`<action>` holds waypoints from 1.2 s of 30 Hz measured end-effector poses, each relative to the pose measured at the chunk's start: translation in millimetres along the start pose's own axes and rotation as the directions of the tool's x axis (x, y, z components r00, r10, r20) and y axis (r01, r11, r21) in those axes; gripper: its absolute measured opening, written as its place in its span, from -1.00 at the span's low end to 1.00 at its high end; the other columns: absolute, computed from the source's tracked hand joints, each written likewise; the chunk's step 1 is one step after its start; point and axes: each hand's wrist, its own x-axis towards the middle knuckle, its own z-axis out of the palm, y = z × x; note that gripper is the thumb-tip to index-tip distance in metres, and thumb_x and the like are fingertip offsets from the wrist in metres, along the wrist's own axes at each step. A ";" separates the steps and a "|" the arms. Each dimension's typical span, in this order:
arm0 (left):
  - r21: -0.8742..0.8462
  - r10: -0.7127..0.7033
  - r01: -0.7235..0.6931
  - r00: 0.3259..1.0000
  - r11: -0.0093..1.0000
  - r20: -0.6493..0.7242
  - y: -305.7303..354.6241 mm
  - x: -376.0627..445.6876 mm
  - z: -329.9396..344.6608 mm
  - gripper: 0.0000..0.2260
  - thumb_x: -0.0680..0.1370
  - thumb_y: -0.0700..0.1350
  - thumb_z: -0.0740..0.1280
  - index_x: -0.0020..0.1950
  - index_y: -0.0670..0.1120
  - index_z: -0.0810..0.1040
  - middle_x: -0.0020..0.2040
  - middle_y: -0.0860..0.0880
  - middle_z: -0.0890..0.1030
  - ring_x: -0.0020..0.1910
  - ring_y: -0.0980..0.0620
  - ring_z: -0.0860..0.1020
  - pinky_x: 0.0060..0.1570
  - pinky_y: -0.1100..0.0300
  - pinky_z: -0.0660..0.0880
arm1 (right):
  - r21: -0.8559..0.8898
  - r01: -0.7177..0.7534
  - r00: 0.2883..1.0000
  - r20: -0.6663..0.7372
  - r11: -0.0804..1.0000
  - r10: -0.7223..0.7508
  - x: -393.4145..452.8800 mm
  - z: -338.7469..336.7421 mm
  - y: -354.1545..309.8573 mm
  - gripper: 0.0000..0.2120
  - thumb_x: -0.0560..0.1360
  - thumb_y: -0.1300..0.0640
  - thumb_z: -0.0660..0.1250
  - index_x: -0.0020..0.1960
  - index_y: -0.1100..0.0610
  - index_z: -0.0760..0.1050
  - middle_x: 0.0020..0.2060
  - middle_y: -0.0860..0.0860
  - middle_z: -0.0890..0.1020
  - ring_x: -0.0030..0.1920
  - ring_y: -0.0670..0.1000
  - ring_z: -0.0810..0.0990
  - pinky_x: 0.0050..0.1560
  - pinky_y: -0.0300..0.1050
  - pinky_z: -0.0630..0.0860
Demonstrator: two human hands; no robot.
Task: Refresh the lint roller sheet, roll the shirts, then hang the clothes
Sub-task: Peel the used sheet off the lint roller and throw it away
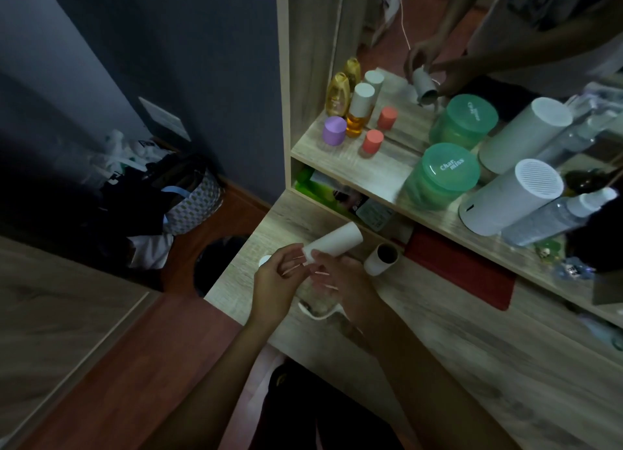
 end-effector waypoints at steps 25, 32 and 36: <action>-0.442 -0.317 0.415 0.906 0.796 0.280 -2.9 8.2 -5.5 -0.64 0.47 -0.42 0.30 0.24 -0.21 0.51 0.00 -0.17 0.69 0.01 -0.02 0.66 -0.12 0.28 0.58 | -0.611 0.356 0.912 0.061 0.707 -0.406 3.2 -7.0 -10.8 -0.61 0.37 0.03 0.51 0.13 0.01 0.46 -0.06 -0.15 0.58 -0.04 -0.12 0.59 -0.08 -0.27 0.53; -0.543 -0.342 0.468 0.883 0.697 0.321 -10.4 12.3 -7.3 -0.61 0.46 -0.40 0.34 0.28 -0.23 0.50 0.14 -0.24 0.62 0.13 -0.10 0.60 0.02 0.22 0.59 | -0.472 0.304 0.943 0.024 0.828 -0.332 9.6 -12.5 -14.8 -0.51 0.33 0.06 0.54 0.20 0.00 0.43 0.01 -0.05 0.62 0.00 -0.02 0.65 0.05 0.02 0.61; -0.221 -0.303 0.320 0.947 0.921 0.109 -16.0 23.3 -14.3 -0.68 0.44 -0.29 0.42 0.18 -0.10 0.60 0.01 -0.06 0.67 0.05 -0.03 0.63 -0.03 0.25 0.58 | -0.351 0.240 0.963 -0.030 0.905 -0.267 14.5 -17.2 -8.8 -0.48 0.30 0.07 0.56 0.19 0.09 0.46 -0.01 0.06 0.66 -0.11 0.04 0.70 -0.02 0.08 0.64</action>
